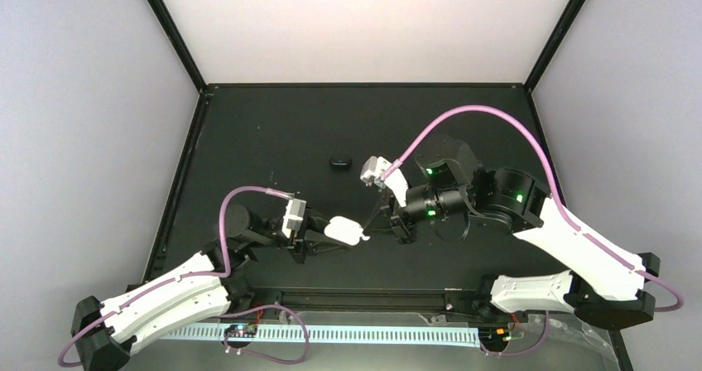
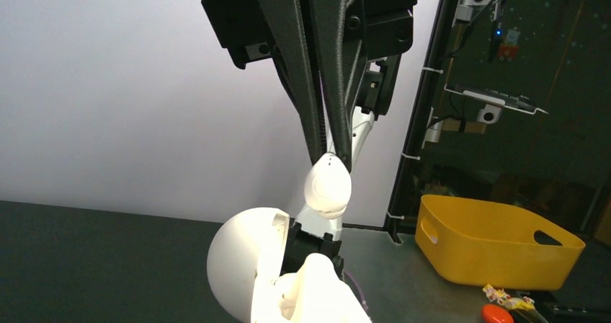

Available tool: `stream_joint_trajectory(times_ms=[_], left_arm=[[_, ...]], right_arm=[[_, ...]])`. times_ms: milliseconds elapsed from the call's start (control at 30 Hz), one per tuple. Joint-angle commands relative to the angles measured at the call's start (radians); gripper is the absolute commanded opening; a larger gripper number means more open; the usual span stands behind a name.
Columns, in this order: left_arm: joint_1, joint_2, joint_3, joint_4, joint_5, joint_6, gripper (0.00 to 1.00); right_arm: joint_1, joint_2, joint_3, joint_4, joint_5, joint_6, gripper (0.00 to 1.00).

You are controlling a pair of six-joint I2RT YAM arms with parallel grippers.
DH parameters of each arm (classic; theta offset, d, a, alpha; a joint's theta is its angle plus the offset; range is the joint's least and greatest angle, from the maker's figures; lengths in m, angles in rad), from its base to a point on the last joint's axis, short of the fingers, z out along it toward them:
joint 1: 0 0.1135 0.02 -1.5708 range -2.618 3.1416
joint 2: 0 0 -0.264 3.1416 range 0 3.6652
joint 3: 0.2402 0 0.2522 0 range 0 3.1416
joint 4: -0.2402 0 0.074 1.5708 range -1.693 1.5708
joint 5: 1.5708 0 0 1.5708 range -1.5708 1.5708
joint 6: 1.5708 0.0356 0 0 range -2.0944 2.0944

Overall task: Insert the wireless bluetooth earbuds into the charging case
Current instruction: Place the earbud in the charging case.

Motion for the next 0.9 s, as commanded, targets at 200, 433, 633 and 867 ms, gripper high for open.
stream_joint_trajectory(times_ms=[200,433,633,867], left_arm=[[-0.006,-0.002,0.041,0.036,-0.044,-0.018,0.01],[-0.006,-0.006,0.044,0.044,-0.063,-0.032,0.01],[-0.007,-0.004,0.047,0.051,-0.067,-0.045,0.02],[-0.006,-0.01,0.048,0.055,-0.081,-0.057,0.02]], right_arm=[[0.038,0.027,0.012,0.054,0.1,0.029,0.01],[0.046,0.033,0.007,0.065,0.12,0.031,0.01],[0.049,0.036,-0.004,0.072,0.138,0.032,0.01],[0.06,0.036,-0.006,0.072,0.162,0.027,0.01]])
